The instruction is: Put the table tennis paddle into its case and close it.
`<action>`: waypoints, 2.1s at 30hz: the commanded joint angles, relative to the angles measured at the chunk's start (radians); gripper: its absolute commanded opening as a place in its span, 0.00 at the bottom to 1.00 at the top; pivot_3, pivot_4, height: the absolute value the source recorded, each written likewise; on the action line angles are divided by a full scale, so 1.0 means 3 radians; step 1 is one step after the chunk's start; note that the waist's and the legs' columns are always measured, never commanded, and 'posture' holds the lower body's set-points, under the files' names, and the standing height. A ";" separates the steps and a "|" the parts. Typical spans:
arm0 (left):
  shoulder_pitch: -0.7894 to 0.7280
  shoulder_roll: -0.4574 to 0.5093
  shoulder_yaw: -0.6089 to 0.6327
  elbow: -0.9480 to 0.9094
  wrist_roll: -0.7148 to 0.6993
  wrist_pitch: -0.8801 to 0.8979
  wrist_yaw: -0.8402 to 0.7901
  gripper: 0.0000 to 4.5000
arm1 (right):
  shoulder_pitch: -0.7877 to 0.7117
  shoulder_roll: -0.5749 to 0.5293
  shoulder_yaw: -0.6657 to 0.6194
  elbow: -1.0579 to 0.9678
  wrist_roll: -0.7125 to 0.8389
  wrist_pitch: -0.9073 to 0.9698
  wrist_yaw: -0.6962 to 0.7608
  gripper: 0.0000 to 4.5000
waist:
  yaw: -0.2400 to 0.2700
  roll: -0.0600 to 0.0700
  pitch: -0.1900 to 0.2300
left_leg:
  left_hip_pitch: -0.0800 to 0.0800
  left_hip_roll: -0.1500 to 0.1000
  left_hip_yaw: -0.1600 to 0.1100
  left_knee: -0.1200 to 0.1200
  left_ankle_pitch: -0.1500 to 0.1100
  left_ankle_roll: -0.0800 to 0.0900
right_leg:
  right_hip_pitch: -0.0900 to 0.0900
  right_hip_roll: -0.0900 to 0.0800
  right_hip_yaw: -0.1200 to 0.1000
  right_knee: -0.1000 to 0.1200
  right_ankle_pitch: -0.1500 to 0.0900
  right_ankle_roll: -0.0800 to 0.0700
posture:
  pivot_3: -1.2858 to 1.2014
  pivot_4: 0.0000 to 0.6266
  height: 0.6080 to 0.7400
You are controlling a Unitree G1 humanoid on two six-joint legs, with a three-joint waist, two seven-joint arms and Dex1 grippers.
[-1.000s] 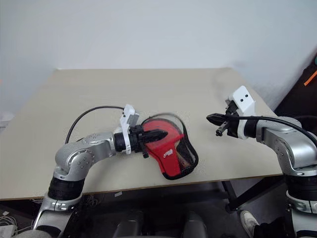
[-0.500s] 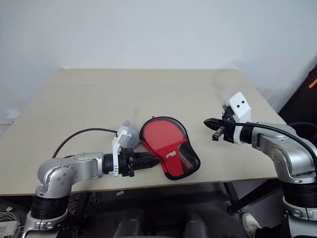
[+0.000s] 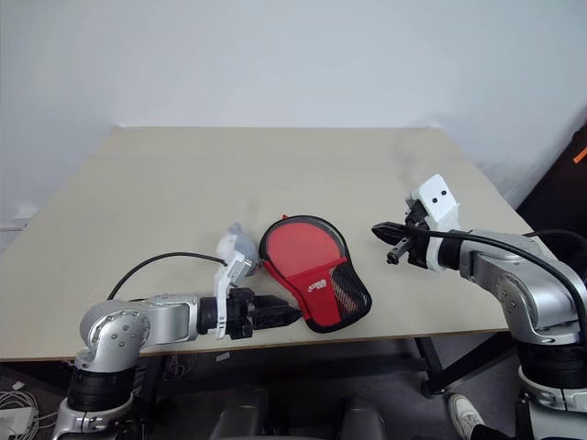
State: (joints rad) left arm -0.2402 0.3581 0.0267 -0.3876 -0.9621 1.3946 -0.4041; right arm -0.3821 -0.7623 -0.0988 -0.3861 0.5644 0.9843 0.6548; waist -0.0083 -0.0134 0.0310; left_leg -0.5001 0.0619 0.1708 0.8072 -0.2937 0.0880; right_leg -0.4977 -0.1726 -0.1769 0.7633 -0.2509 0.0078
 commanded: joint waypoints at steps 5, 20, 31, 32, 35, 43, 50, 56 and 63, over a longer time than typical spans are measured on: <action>0.0026 -0.0104 0.0091 0.0134 -0.0044 0.0026 0.0054 0.78 | -0.0009 0.0024 -0.0145 -0.0194 0.0114 0.0062 -0.0109 0.00 | 0.0006 0.0005 0.0003 | 0.0000 0.0000 0.0000 0.0000 0.0000 0.0000 | 0.0000 -0.0001 0.0000 0.0000 0.0000 0.0000 | 0.52 0.00 0.35; -0.0240 -0.0709 0.0128 0.0467 0.0049 0.0230 0.0469 0.78 | -0.0032 0.0157 -0.0086 -0.0282 0.0219 0.0156 -0.0231 0.00 | 0.0038 0.0012 0.0006 | -0.0001 0.0000 -0.0001 0.0000 -0.0001 0.0001 | 0.0000 -0.0001 0.0000 -0.0001 0.0000 0.0000 | 0.52 0.00 0.35; -0.0559 -0.1181 0.0349 0.0787 0.0348 0.0582 0.0973 0.78 | -0.0079 0.0249 -0.0073 -0.0262 0.0234 0.0171 -0.0318 0.00 | 0.0043 0.0013 0.0006 | -0.0001 -0.0002 -0.0007 0.0001 -0.0001 0.0001 | 0.0006 -0.0002 -0.0006 -0.0004 0.0000 0.0000 | 0.52 0.00 0.35; -0.0590 -0.1212 0.0390 0.0815 0.0384 0.0623 0.1015 0.78 | -0.0083 0.0251 -0.0072 -0.0259 0.0233 0.0171 -0.0321 0.00 | 0.0043 0.0013 0.0006 | -0.0001 -0.0002 -0.0008 0.0001 -0.0001 0.0001 | 0.0006 -0.0002 -0.0006 -0.0004 0.0000 0.0000 | 0.52 0.00 0.35; -0.0679 -0.1287 0.0517 0.0884 0.0441 0.0724 0.1092 0.78 | -0.0091 0.0253 -0.0071 -0.0245 0.0224 0.0167 -0.0326 0.00 | 0.0044 0.0013 0.0006 | -0.0001 -0.0003 -0.0009 0.0001 -0.0001 0.0001 | 0.0008 -0.0002 -0.0007 -0.0004 0.0000 0.0000 | 0.52 0.00 0.35; -0.0762 -0.1263 0.0572 0.1124 0.0383 0.0733 0.1270 0.65 | -0.0126 0.0289 -0.0065 -0.0211 0.0214 0.0156 -0.0365 0.00 | 0.0042 0.0013 0.0006 | -0.0001 -0.0003 -0.0011 0.0001 -0.0001 0.0001 | 0.0008 -0.0003 -0.0008 -0.0004 0.0000 0.0000 | 0.52 0.00 0.35; -0.0786 -0.1199 0.0546 0.1260 0.0244 0.0733 0.1406 0.08 | -0.0163 0.0325 -0.0072 -0.0203 0.0225 0.0168 -0.0397 0.00 | 0.0040 0.0014 0.0006 | -0.0001 -0.0003 -0.0013 0.0001 -0.0001 0.0001 | 0.0006 -0.0003 -0.0008 -0.0005 0.0000 0.0000 | 0.52 0.00 0.35; -0.0833 -0.1080 0.0423 0.1338 0.0216 0.0733 0.1393 0.00 | -0.0194 0.0348 -0.0074 -0.0202 0.0226 0.0182 -0.0412 0.00 | 0.0040 0.0015 0.0006 | -0.0001 -0.0003 -0.0014 0.0000 -0.0001 0.0001 | 0.0007 -0.0003 -0.0008 -0.0006 0.0000 0.0000 | 0.52 0.00 0.35; -0.0828 -0.0756 -0.0007 0.1171 -0.0209 0.0733 0.1002 0.00 | -0.0198 0.0364 -0.0059 -0.0199 0.0214 0.0167 -0.0421 0.00 | 0.0039 0.0019 0.0008 | -0.0001 -0.0003 -0.0014 -0.0003 -0.0001 0.0001 | 0.0004 -0.0003 -0.0008 -0.0006 0.0000 0.0000 | 0.52 0.00 0.35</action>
State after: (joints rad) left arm -0.4857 0.1056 0.0978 -0.0113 -0.9618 1.5934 -0.0576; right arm -0.4189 -0.6528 -0.1003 -0.4363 0.6256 1.0453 0.5327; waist 0.0034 -0.0076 0.0334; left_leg -0.5007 0.0609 0.1666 0.8061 -0.2940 0.0883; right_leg -0.4968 -0.1736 -0.1793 0.7614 -0.2509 0.0078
